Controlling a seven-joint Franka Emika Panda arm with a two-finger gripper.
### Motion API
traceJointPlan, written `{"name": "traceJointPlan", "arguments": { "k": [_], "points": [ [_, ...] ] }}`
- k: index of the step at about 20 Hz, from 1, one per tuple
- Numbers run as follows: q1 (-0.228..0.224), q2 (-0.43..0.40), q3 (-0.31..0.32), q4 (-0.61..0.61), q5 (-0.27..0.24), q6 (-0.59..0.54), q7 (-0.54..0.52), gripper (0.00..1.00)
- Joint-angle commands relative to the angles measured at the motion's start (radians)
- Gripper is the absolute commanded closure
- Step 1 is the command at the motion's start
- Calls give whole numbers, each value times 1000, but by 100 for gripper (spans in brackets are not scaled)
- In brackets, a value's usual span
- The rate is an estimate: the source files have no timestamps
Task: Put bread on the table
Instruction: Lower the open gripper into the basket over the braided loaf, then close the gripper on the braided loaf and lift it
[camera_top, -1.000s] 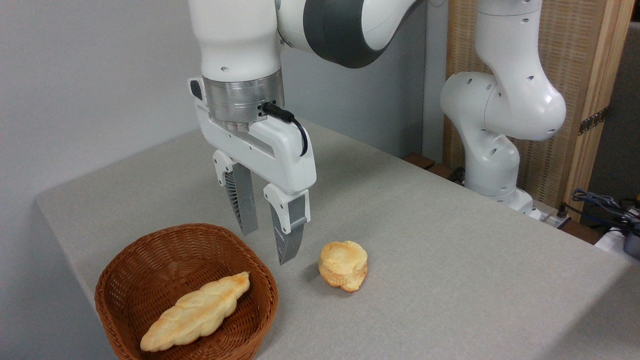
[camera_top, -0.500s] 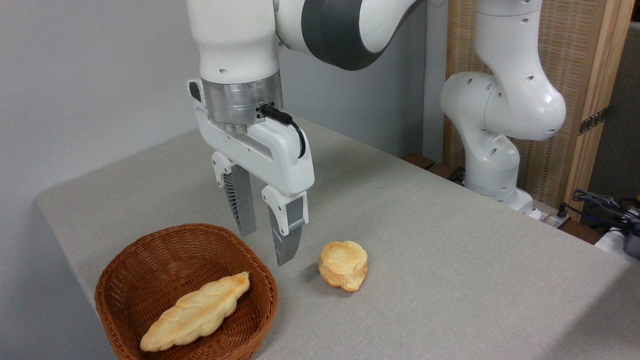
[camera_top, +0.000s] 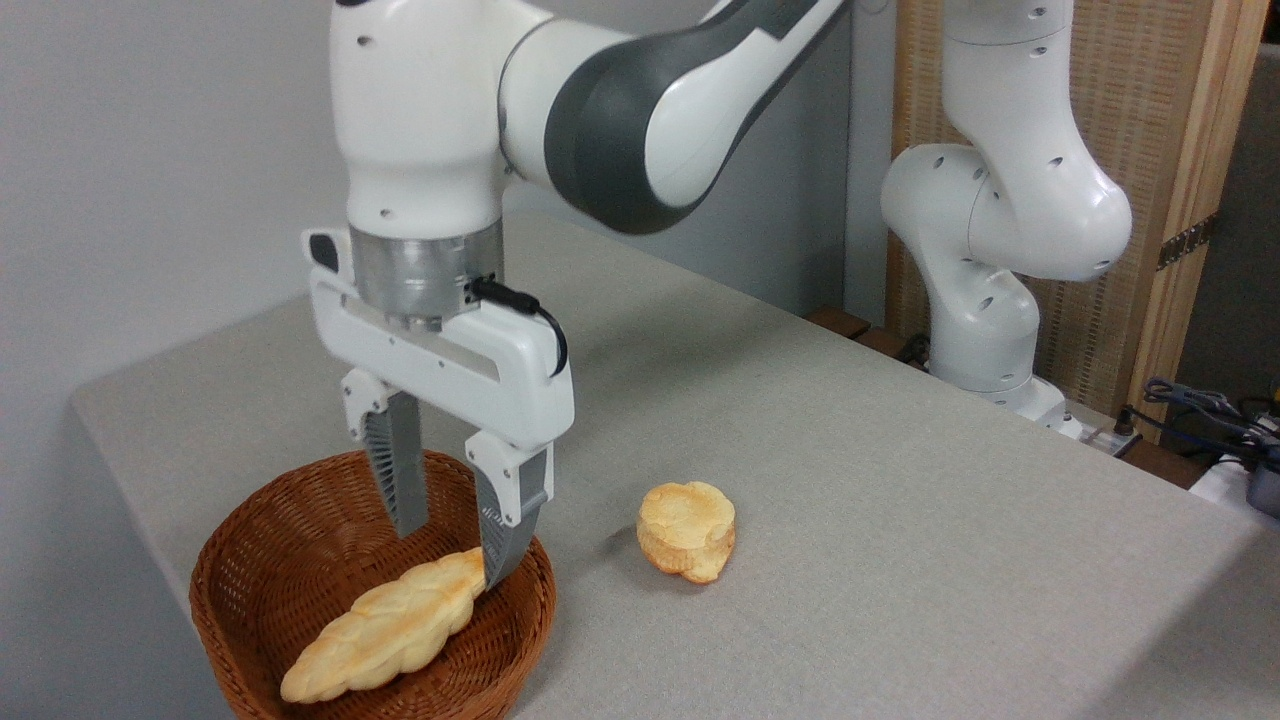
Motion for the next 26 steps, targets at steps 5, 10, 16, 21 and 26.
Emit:
{"name": "traceJointPlan", "arguments": {
  "k": [5, 10, 16, 21, 26],
  "points": [
    [-6, 97, -49, 6, -10, 104, -252, 0],
    [-7, 136, -58, 6, -10, 147, -263, 0],
    [-27, 173, -67, 6, -5, 203, -261, 0],
    [-42, 180, -73, 6, 41, 209, -261, 0],
    [-47, 177, -70, 6, 50, 209, -243, 64]
  ]
}}
